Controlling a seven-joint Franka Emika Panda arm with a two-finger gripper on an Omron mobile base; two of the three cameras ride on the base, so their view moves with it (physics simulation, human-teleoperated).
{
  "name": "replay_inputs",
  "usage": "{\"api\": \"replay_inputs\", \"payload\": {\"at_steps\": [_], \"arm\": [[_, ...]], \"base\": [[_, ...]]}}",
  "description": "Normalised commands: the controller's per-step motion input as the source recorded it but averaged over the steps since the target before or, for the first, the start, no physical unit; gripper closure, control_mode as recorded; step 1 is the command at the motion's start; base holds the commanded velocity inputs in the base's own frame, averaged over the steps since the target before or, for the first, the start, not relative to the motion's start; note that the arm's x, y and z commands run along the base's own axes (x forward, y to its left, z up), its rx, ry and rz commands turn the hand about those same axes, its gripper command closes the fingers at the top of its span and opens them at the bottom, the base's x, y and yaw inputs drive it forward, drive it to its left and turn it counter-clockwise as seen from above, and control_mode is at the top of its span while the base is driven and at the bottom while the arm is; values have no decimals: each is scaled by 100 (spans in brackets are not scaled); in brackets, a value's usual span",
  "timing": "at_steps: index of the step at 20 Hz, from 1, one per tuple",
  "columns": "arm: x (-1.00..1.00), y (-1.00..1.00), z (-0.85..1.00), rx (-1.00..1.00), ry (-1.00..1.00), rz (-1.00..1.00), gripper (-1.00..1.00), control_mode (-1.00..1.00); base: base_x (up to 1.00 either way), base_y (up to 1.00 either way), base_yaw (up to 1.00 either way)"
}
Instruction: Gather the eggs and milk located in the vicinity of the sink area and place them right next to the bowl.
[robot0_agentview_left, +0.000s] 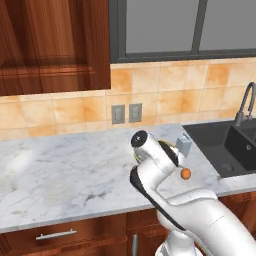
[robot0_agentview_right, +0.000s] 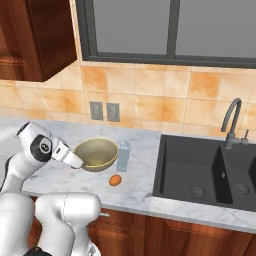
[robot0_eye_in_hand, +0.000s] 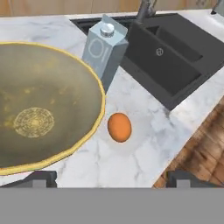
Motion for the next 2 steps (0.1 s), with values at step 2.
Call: {"api": "replay_inputs", "payload": {"at_steps": [2], "arm": [[0,-99,51,8,11,40,-100,-100]], "base": [[0,0,0]]}}
